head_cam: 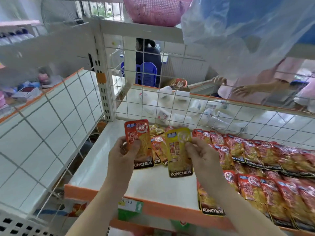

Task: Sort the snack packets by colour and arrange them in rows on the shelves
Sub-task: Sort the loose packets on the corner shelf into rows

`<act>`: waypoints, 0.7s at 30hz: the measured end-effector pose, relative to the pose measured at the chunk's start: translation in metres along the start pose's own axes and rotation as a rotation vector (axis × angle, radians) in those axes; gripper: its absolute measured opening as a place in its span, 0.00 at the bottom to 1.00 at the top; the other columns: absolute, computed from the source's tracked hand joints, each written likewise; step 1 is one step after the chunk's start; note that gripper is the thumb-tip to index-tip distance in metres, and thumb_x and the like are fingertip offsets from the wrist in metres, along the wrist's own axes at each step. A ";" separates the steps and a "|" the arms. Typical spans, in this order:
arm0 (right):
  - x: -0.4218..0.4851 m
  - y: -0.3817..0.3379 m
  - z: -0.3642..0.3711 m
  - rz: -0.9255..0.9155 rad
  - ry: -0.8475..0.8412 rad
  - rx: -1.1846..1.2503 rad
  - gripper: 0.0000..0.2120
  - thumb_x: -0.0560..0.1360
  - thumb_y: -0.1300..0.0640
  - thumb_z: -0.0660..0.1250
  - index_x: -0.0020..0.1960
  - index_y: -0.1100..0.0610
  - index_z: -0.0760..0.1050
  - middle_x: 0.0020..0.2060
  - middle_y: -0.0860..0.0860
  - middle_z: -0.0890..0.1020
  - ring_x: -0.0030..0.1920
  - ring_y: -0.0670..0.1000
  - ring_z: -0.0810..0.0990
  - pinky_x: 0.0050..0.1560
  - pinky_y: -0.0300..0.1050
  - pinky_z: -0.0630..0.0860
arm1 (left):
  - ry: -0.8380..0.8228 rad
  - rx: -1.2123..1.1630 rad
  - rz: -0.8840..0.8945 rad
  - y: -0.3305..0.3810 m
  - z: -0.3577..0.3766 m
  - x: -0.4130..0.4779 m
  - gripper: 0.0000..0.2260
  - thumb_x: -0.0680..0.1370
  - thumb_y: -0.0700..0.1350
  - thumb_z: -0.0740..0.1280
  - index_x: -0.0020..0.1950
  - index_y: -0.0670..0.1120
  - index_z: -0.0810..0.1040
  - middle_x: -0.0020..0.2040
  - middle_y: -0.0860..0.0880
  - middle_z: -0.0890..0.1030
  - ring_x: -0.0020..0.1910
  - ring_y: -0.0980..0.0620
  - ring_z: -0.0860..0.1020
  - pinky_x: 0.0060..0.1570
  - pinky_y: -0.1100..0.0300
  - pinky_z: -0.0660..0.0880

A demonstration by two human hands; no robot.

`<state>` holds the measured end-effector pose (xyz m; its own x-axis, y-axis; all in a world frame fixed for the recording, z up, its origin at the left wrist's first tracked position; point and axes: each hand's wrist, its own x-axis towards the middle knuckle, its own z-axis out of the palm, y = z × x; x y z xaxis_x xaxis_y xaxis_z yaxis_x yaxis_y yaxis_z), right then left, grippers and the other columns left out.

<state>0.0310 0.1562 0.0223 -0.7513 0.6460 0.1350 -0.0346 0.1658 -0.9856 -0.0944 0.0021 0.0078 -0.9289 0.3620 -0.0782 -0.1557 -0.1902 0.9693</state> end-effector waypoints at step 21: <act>-0.061 -0.005 -0.172 0.251 0.234 0.255 0.10 0.69 0.56 0.72 0.50 0.54 0.84 0.48 0.56 0.86 0.50 0.57 0.85 0.56 0.56 0.78 | -0.380 0.087 -0.024 -0.016 0.161 -0.080 0.07 0.78 0.38 0.69 0.52 0.49 0.82 0.45 0.52 0.86 0.45 0.53 0.84 0.52 0.51 0.78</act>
<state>0.1901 0.2439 0.0362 -0.5885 0.7992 -0.1220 -0.0537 -0.1891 -0.9805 0.0368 0.1234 0.0361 -0.7320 0.6808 -0.0255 -0.1318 -0.1049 0.9857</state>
